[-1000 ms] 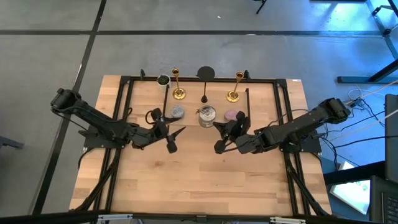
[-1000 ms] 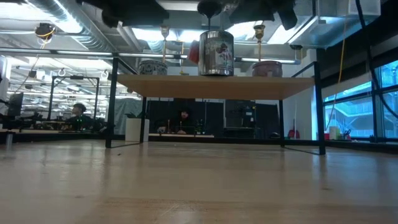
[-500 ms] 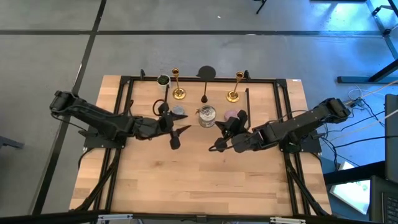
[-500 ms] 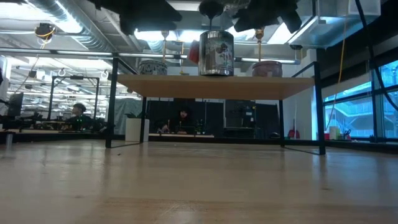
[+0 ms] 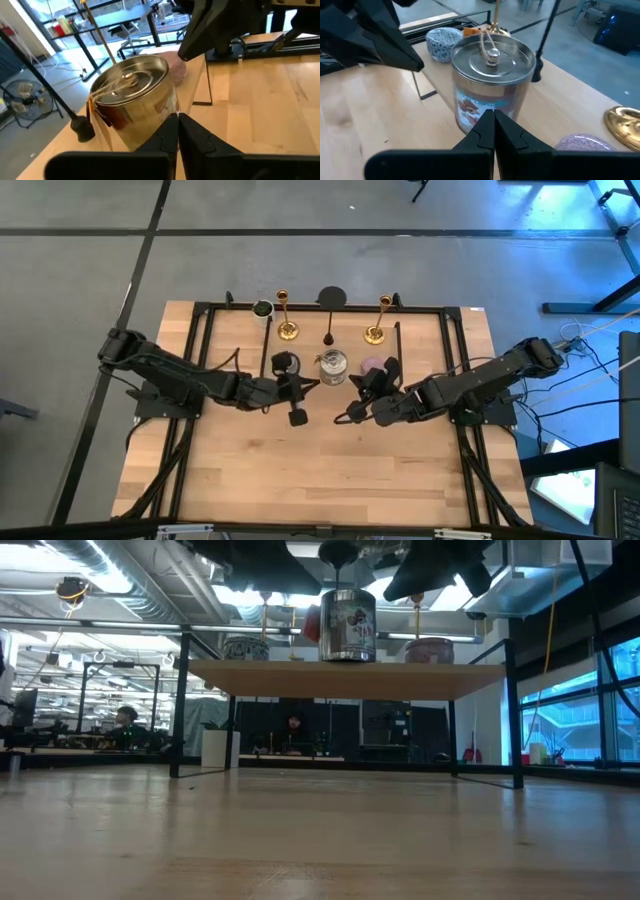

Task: Pick & Place candle stick holders
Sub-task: Return to Home Position

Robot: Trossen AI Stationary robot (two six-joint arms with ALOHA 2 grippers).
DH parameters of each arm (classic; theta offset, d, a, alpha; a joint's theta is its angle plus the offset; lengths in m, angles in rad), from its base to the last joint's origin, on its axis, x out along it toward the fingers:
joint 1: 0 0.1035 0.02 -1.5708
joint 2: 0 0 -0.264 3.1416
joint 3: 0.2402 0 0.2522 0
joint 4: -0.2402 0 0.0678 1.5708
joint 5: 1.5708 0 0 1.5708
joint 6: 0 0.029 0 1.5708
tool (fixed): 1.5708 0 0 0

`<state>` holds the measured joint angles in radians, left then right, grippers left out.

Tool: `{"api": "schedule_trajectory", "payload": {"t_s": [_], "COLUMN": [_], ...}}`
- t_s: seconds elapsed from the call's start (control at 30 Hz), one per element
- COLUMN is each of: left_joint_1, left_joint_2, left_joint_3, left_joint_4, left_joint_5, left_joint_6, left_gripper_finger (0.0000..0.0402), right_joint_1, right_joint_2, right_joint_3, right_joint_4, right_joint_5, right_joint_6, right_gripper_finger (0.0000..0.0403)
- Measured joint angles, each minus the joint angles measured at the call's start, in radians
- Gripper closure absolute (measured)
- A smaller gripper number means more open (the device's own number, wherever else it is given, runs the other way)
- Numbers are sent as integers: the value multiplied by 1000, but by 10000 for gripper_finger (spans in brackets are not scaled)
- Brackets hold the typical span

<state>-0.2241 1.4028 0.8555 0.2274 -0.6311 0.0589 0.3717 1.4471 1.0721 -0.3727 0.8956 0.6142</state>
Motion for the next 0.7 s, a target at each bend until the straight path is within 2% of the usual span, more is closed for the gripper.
{"api": "schedule_trajectory", "payload": {"t_s": [0.27,0.7], "left_joint_1": [33,91], "left_joint_2": [3,3], "left_joint_3": [8,7], "left_joint_4": [-41,-37], "left_joint_5": [32,48], "left_joint_6": [-56,-52], "left_gripper_finger": [400,400], "right_joint_1": [-3,-40], "right_joint_2": [0,44], "right_joint_3": [0,0], "right_joint_4": [-21,0], "right_joint_5": [70,60], "right_joint_6": [4,1], "right_gripper_finger": [403,403]}}
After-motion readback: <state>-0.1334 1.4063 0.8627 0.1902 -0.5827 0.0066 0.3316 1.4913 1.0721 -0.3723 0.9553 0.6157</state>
